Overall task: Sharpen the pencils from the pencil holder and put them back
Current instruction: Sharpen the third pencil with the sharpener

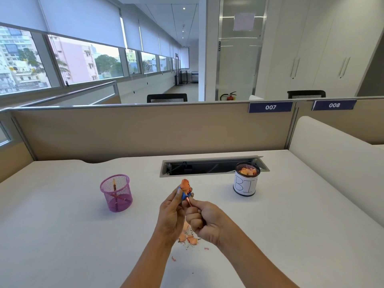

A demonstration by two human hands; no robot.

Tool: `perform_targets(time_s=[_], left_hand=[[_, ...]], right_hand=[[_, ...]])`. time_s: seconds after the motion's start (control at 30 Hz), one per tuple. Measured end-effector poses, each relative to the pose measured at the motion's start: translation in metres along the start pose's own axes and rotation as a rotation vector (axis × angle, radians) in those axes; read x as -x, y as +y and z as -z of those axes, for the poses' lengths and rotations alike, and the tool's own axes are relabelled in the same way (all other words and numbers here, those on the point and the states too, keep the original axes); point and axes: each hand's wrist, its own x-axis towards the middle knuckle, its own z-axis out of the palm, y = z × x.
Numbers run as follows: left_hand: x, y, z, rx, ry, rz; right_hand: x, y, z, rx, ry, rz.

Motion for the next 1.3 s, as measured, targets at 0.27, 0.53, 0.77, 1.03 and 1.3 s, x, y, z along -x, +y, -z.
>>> perform_targets(time_s=[0.27, 0.53, 0.77, 1.03, 1.3], left_hand=[[-0.004, -0.002, 0.005, -0.180, 0.200, -0.116], [0.003, -0.003, -0.009, -0.396, 0.519, -0.187], [0.006, -0.006, -0.011, -0.411, 0.479, -0.175], [0.003, 0.000, -0.010, -0.213, 0.191, -0.227], [-0.004, 0.012, -0.011, -0.123, -0.002, -0.206]], right_hand=[[-0.009, 0.001, 0.010, 1.424, 0.343, 0.657], [-0.018, 0.004, 0.028, 2.135, 0.396, 1.027], [-0.020, 0.013, 0.032, 2.074, 0.443, 1.132], [-0.011, 0.007, 0.002, 1.673, 0.521, 0.814], [0.010, -0.004, -0.012, 0.430, 0.176, 0.149]])
